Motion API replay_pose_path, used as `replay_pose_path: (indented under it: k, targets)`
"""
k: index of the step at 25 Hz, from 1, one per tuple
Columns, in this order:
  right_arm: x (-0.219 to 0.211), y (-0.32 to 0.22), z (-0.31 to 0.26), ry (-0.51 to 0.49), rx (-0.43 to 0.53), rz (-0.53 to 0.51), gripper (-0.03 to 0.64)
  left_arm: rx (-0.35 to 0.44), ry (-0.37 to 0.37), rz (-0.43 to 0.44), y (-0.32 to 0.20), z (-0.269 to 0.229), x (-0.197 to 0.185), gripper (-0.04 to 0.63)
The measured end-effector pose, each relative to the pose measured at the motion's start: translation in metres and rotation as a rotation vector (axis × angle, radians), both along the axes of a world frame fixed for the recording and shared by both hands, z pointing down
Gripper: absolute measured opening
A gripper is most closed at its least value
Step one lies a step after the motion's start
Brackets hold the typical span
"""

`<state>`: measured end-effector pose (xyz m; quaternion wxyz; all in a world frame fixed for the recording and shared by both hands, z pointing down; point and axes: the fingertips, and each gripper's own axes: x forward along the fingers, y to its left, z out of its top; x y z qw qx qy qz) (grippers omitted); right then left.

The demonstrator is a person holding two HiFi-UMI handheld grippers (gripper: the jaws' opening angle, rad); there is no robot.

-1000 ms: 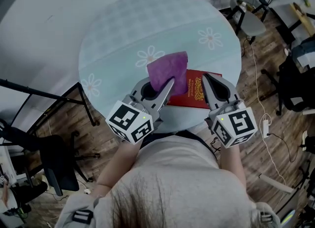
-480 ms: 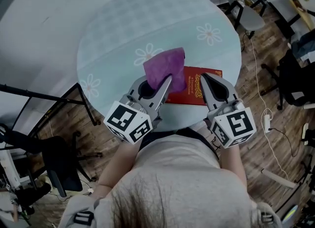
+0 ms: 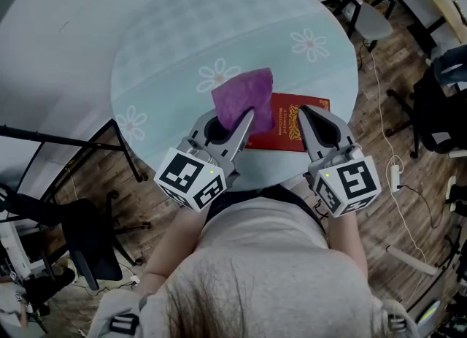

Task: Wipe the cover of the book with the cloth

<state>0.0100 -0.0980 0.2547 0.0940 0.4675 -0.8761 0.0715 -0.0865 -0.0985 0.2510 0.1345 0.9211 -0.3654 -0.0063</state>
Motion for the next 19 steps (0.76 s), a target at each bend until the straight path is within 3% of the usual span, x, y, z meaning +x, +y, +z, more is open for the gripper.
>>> replay_pose_path:
  k: [19]
  targets:
    - [-0.0007, -0.0033, 0.0052, 0.015, -0.012, -0.022, 0.021, -0.02, -0.005, 0.006, -0.0044, 0.0062, 0.0003, 0.063]
